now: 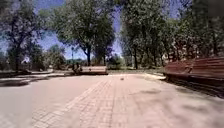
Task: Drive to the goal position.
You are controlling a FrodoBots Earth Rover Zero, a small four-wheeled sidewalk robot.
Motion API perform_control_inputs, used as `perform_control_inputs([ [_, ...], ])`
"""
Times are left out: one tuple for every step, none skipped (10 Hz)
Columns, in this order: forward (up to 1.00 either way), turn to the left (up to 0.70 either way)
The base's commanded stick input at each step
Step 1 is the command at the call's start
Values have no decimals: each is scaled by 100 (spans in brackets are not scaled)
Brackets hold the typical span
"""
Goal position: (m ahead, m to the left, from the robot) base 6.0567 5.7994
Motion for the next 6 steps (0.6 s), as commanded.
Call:
perform_control_inputs([
  [85, 0],
  [85, 0],
  [85, 0],
  [85, 0],
  [85, 0],
  [85, 0],
])
